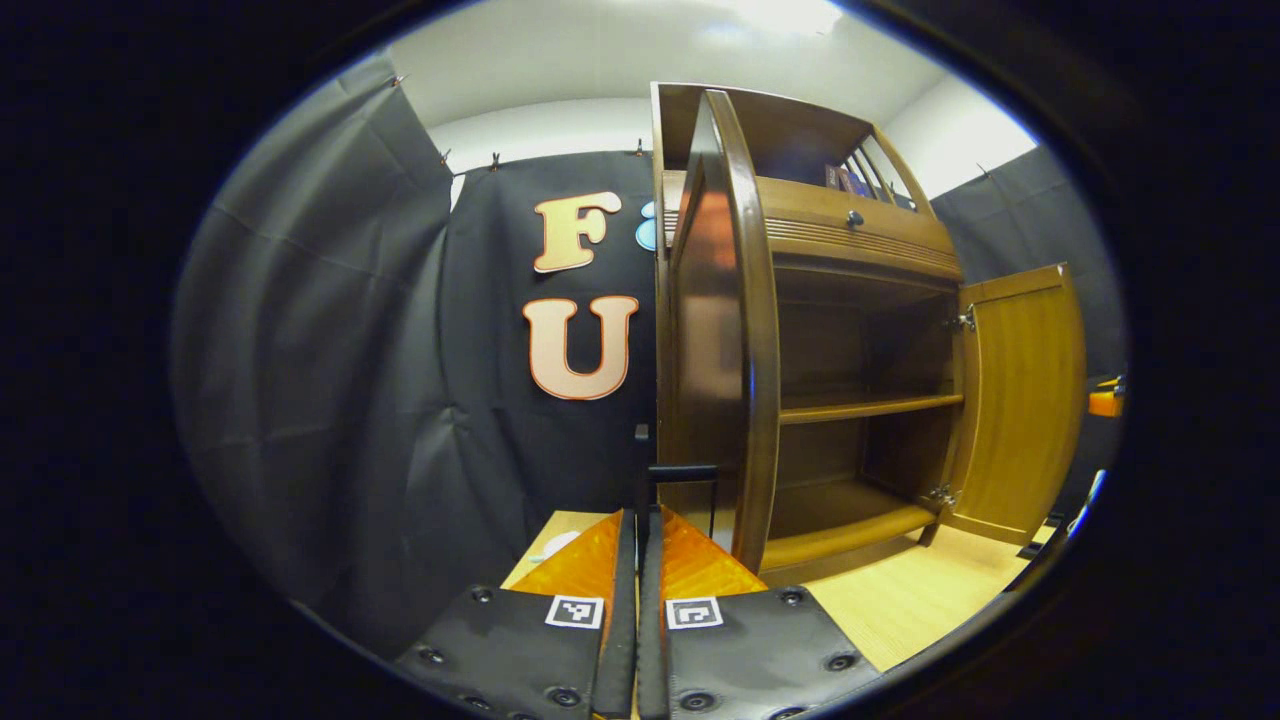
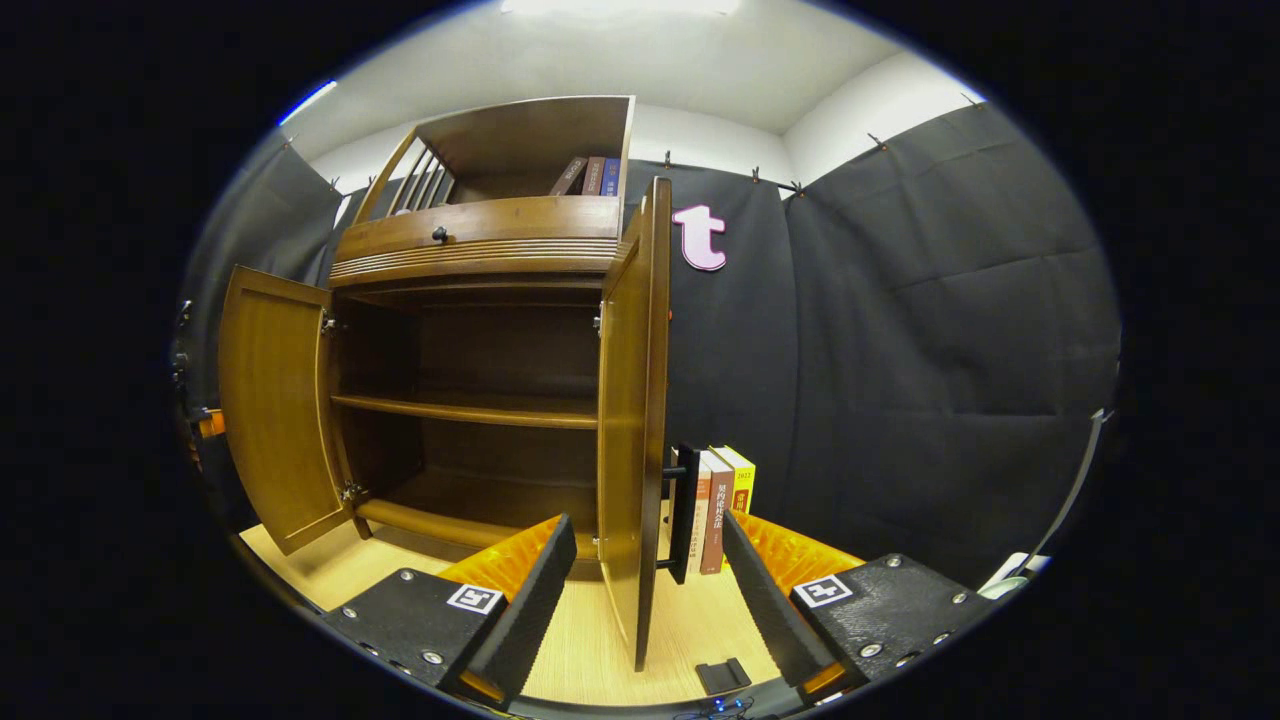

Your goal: Open the right door of the double-door shoe cabinet with the right hand, and open the left door with the left hand.

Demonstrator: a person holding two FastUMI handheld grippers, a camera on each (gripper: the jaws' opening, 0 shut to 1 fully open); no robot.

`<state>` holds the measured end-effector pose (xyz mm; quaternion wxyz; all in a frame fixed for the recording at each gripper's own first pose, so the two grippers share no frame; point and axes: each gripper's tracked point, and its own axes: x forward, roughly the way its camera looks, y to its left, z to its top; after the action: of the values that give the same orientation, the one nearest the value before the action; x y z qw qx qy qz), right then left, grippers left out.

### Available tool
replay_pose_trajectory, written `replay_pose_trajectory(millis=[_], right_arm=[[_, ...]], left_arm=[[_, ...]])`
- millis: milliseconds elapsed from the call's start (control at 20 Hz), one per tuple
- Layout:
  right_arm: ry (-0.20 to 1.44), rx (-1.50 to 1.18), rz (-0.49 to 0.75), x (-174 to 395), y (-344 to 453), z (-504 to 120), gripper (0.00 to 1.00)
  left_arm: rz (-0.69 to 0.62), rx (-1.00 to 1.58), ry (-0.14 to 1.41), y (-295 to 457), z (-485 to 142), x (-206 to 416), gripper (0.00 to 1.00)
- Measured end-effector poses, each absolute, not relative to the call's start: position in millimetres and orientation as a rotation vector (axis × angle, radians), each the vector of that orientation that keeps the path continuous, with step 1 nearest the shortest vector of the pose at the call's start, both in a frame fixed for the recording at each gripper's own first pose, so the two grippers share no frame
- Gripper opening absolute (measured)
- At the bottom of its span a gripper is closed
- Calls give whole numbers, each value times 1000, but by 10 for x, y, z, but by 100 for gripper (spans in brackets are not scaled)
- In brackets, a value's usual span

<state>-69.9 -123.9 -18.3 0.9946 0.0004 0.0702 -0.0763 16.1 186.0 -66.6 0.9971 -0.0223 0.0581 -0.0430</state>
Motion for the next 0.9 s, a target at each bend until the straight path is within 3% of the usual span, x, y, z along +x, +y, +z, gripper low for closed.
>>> replay_pose_trajectory(millis=[100, 200, 300, 550, 700, 750, 800, 900], right_arm=[[139, 1, -148, -710, -1188, -155, 96], [140, 8, -149, -704, -1153, -139, 96], [134, 9, -151, -706, -1103, -119, 96], [138, 5, -126, -630, -954, -136, 96], [141, 1, -114, -598, -915, -153, 96], [141, 4, -107, -586, -894, -161, 96], [137, 8, -99, -555, -862, -161, 90], [129, 17, -78, -485, -780, -164, 90]], left_arm=[[-129, -66, 102, 1957, -670, 156, 5], [-156, -94, 108, 2063, -704, 192, 13], [-189, -100, 104, 2085, -692, 202, 5], [-189, -117, 115, 2243, -656, 11, 24], [-34, -94, 107, 2549, -557, -303, 20], [-8, -116, 119, 2537, -521, -414, 8], [-6, -155, 116, 2397, -484, -519, 13], [13, -181, 91, 2176, -290, -659, 13]])
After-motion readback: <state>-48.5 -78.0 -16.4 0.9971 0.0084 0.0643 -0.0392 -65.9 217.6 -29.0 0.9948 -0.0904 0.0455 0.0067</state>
